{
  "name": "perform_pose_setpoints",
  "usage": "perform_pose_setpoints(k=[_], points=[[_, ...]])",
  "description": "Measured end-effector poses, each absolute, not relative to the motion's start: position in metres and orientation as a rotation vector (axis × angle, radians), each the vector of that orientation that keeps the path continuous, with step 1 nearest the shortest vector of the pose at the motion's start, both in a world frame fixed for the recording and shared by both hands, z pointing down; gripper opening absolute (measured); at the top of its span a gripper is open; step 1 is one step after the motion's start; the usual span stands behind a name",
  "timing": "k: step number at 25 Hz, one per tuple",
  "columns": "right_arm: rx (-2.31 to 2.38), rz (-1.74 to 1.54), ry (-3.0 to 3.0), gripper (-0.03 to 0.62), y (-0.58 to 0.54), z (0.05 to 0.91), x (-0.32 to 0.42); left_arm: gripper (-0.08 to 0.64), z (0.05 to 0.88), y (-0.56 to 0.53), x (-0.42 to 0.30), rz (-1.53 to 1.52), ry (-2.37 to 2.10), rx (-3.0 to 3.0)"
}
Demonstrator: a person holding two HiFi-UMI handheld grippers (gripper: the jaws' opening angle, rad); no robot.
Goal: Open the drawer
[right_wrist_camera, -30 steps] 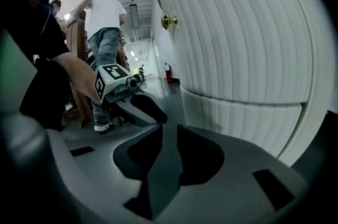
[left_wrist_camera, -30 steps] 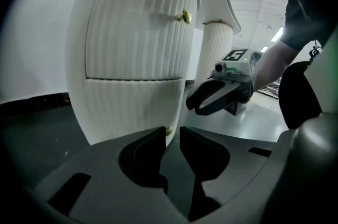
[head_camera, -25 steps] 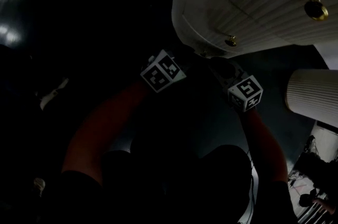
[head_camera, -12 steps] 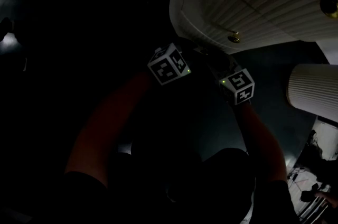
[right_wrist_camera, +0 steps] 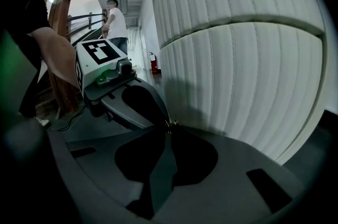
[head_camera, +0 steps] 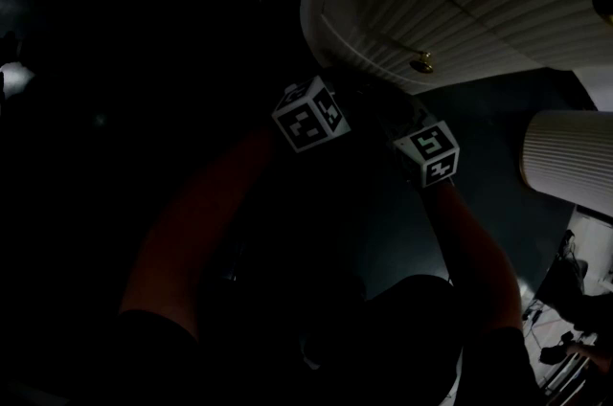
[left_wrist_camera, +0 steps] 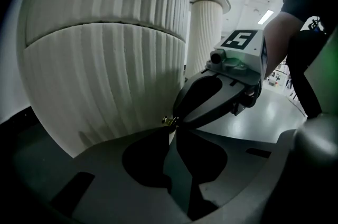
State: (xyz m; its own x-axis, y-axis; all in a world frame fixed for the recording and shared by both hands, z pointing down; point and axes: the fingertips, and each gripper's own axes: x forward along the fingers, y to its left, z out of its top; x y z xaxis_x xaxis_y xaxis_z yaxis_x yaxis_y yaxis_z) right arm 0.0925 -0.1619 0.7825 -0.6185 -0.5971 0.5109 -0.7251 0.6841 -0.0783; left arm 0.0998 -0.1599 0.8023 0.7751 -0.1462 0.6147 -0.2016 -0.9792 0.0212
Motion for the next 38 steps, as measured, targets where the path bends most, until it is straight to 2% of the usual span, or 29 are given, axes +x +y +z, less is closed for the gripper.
perform_pose_setpoints(k=[9, 30, 38], points=[[0.991, 0.376, -2.459, 0.029, -0.156, 0.782, 0.090, 0.049, 0.801, -0.156, 0.098, 1.047, -0.284, 2.913], [0.817, 0.468, -2.474, 0.029, -0.056, 0.784, 0.054, 0.049, 0.802, -0.062, 0.064, 0.994, -0.110, 2.862], [0.838, 0.478, -2.655, 0.031, -0.033, 0.709, 0.072, 0.051, 0.768, -0.044, 0.033, 0.753, -0.207, 2.791]])
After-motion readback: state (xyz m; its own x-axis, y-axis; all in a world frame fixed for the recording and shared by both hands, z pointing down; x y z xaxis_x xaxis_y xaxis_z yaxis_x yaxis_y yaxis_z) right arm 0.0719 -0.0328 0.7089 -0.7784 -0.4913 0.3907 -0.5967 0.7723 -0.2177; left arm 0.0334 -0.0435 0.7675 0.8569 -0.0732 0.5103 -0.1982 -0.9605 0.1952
